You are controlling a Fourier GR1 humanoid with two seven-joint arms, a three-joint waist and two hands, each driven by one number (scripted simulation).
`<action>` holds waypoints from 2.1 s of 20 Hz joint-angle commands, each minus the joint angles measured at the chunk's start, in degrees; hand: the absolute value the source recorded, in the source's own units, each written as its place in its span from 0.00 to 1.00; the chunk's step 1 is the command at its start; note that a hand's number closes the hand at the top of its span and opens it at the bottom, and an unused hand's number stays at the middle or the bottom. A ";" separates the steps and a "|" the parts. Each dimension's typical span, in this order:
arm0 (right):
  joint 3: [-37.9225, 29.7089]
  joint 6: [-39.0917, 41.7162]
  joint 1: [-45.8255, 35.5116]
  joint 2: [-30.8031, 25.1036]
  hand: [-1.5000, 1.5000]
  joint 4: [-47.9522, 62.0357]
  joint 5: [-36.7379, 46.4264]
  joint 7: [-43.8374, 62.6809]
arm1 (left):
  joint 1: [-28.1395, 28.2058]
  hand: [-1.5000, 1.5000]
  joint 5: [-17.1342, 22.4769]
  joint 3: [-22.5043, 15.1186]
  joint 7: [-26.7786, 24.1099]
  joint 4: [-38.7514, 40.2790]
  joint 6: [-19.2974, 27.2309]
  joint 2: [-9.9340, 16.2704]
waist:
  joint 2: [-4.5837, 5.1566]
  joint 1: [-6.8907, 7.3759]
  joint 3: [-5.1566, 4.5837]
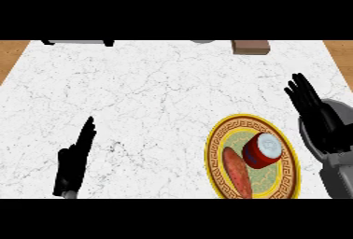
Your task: Pick the can from the plate and place it in the pan
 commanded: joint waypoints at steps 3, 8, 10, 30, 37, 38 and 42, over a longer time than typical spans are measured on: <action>0.21 14.00 -4.89 -1.39 1.00 -2.15 -6.75 -1.92 | -3.19 0.50 1.13 -0.45 -4.15 -4.76 -2.26 -2.13 | -0.60 0.08 1.29; -4.21 14.53 -3.77 -9.56 1.00 3.02 -0.99 -3.98 | -5.29 0.50 3.67 -2.40 -12.62 -4.44 -8.15 -4.98 | -0.24 -1.10 1.19; -7.13 23.21 2.42 -11.58 0.00 0.87 -5.38 -9.33 | -6.41 0.50 4.35 -0.92 -7.31 -8.83 -7.96 -3.81 | -0.54 -1.26 1.29; 4.57 34.65 -10.79 -20.01 0.00 1.26 25.14 -9.63 | -6.05 0.50 3.96 0.61 -8.36 -8.82 -11.68 -4.83 | -0.38 0.64 1.24; 16.06 33.92 -8.75 -17.06 0.00 -7.03 38.40 -4.95 | -5.31 0.50 3.22 0.82 -10.67 -6.93 -12.63 -5.29 | -0.48 -0.27 1.23; 16.40 33.13 -10.66 -16.61 0.00 -6.20 40.80 -3.53 | -6.30 0.50 0.73 -0.56 -11.92 -4.21 -10.55 -7.51 | -0.38 -0.31 1.23; 19.67 31.43 -8.60 -12.93 0.00 -3.54 47.73 -3.74 | -4.57 0.50 0.92 -0.25 -9.90 -7.57 -10.93 -7.49 | -0.40 -0.15 1.27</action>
